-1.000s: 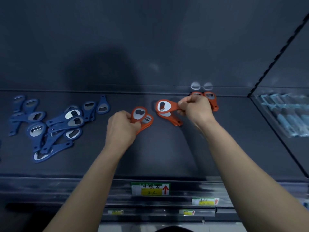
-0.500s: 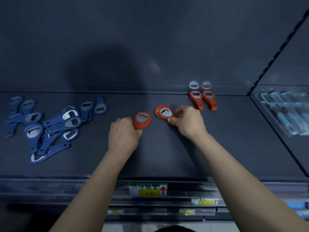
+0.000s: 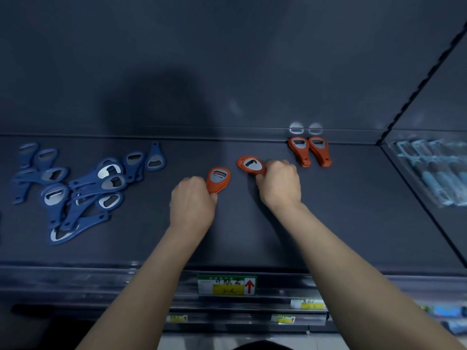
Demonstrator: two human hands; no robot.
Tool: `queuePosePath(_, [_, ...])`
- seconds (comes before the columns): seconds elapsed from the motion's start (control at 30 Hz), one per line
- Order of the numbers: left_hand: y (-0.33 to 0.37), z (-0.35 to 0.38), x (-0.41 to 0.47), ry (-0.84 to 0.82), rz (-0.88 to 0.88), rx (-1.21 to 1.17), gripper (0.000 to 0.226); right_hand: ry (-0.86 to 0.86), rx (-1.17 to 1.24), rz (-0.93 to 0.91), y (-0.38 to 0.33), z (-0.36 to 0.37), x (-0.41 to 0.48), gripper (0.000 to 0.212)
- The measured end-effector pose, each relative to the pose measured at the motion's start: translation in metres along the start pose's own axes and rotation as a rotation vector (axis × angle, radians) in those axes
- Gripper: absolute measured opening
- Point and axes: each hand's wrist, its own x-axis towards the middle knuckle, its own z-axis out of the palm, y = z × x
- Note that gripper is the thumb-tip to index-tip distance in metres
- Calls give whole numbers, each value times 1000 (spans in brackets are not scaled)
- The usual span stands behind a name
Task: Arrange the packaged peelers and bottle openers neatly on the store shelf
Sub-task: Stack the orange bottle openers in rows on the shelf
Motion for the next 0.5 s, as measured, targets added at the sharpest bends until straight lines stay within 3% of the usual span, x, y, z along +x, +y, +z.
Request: queuePosePath(0.5, [0, -1, 5, -57, 27, 2, 28, 4, 53, 23, 1, 3, -1, 34])
